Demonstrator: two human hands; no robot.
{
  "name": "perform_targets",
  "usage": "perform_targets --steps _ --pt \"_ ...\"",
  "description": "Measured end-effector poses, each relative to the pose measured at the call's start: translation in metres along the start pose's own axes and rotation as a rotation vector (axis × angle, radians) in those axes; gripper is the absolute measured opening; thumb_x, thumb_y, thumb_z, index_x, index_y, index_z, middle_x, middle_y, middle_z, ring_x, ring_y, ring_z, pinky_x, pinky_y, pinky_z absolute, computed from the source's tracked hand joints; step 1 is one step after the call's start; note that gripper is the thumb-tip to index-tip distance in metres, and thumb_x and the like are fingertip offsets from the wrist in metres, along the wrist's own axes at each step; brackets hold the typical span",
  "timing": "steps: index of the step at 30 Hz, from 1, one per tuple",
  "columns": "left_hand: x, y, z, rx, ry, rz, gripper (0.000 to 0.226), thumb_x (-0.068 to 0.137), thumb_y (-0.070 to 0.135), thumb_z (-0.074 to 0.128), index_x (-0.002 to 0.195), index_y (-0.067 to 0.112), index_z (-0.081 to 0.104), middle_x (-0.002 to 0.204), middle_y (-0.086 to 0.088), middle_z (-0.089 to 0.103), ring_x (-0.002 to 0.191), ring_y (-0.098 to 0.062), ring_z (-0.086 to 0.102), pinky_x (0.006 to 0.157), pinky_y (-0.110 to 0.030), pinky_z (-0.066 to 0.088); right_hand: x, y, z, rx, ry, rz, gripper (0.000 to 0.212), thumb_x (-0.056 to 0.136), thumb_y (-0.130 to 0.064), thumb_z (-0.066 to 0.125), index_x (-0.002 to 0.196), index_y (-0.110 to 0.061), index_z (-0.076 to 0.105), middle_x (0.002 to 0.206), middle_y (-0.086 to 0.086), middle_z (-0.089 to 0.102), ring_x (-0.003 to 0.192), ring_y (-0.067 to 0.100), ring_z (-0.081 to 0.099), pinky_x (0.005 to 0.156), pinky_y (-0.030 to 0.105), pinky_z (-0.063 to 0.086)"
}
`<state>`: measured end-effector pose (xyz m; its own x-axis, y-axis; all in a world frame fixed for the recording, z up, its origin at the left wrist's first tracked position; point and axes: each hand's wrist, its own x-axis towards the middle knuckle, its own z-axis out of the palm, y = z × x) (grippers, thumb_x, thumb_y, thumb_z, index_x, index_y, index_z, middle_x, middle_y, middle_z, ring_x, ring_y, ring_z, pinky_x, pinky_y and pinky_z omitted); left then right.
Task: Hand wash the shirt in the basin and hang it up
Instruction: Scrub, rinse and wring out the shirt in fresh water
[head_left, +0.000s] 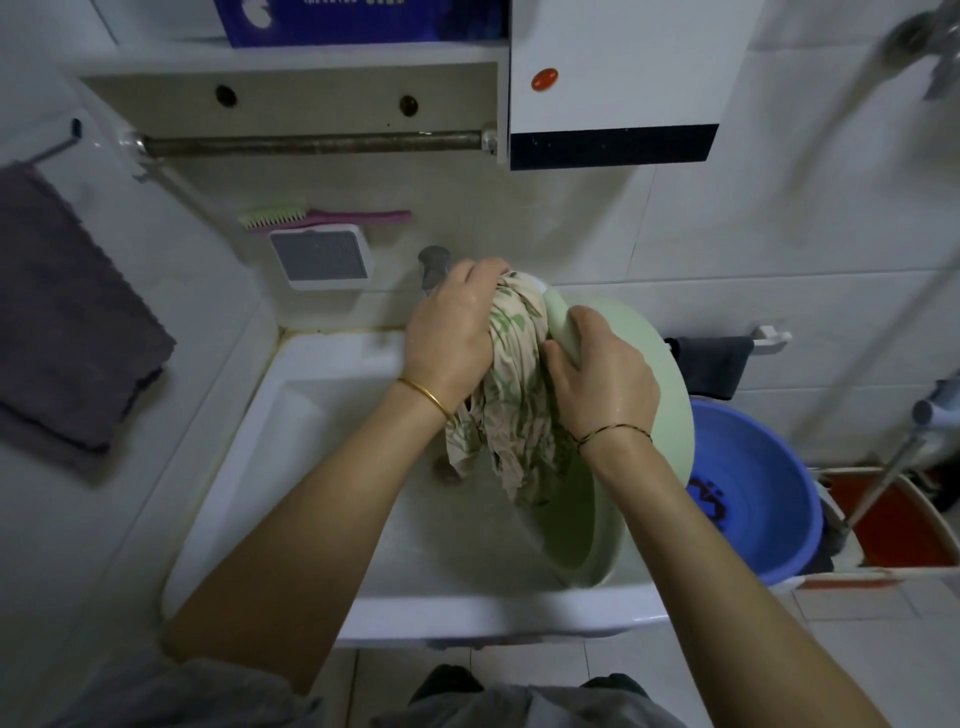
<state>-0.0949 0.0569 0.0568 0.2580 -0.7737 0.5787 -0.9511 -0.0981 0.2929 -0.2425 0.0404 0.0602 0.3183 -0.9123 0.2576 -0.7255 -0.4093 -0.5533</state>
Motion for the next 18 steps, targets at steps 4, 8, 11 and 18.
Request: perform_targets --steps 4,8,11,18 --pt "0.0 0.0 -0.003 -0.013 0.01 -0.012 0.043 0.081 0.0 0.054 0.12 0.018 0.055 0.11 -0.006 0.056 0.09 -0.031 0.057 0.062 -0.039 0.047 -0.004 -0.002 -0.002 -0.031 0.001 -0.021 0.028 0.098 -0.036 0.043 0.118 -0.016 0.045 0.086 0.004 0.055 0.08 0.032 0.054 0.065 0.035 0.038" --pt "-0.001 0.002 -0.006 -0.02 0.024 -0.008 0.044 0.079 -0.002 0.055 0.119 0.017 0.055 0.11 -0.007 0.057 0.09 -0.032 0.057 0.062 -0.039 0.046 -0.005 -0.003 -0.004 -0.049 0.005 -0.023 0.027 0.098 -0.035 0.043 0.117 -0.017 0.045 0.081 0.0 0.047 0.072 0.026 0.045 0.063 0.033 0.036" --pt "-0.002 0.004 -0.007 -0.031 0.033 -0.008 0.045 0.079 -0.004 0.056 0.119 0.017 0.055 0.111 -0.007 0.057 0.091 -0.031 0.058 0.063 -0.039 0.047 -0.006 -0.003 -0.006 -0.053 0.003 -0.026 0.028 0.098 -0.034 0.043 0.119 -0.016 0.045 0.081 -0.001 0.046 0.075 0.027 0.048 0.064 0.033 0.036" --pt "-0.001 0.011 -0.008 -0.04 0.04 -0.011 0.045 0.079 -0.003 0.056 0.119 0.017 0.055 0.111 -0.007 0.057 0.091 -0.03 0.059 0.064 -0.037 0.046 -0.007 0.0 -0.009 -0.054 0.023 -0.037 0.028 0.098 -0.033 0.043 0.119 -0.016 0.045 0.085 0.003 0.054 0.081 0.031 0.055 0.065 0.034 0.038"
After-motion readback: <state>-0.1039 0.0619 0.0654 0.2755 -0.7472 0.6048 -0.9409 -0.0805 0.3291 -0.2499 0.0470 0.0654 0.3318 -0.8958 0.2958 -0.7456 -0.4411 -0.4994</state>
